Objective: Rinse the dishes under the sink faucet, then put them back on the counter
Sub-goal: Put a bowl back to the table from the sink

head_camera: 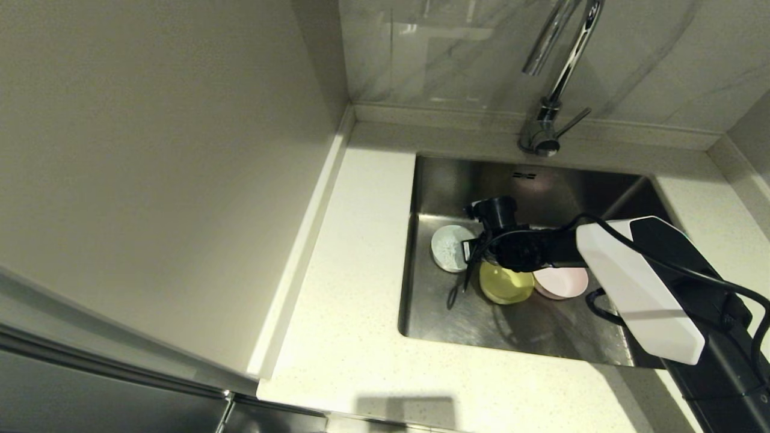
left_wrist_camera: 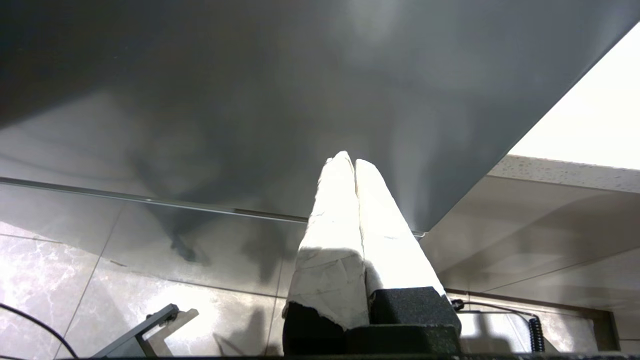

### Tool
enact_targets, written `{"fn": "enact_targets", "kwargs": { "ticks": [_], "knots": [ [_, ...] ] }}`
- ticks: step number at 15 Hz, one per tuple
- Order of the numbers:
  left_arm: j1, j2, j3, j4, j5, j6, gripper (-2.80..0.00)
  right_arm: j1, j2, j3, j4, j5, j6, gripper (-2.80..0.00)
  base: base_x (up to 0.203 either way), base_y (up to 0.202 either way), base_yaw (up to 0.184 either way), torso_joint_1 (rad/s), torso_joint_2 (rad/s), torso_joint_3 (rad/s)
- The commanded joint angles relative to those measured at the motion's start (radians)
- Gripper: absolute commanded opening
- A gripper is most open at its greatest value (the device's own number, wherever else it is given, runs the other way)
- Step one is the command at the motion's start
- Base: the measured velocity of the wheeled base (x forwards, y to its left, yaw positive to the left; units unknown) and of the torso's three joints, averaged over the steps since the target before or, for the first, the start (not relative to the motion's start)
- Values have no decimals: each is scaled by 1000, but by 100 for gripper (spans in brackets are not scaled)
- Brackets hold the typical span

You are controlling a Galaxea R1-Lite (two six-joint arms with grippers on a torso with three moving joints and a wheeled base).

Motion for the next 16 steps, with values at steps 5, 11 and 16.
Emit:
{"fn": "enact_targets", "kwargs": {
  "ticks": [5,11,16],
  "knots": [
    [0,-2,0,-1,0,0,-280,-10,-38,1,2,-15,0,-280,0,0,0,0,0,0],
    [0,-2,0,-1,0,0,-280,-67,-113,2,73,-8,2,-280,0,0,0,0,0,0],
    [0,-2,0,-1,0,0,-280,-118,-153,2,123,11,11,-280,0,0,0,0,0,0]
  ]
}}
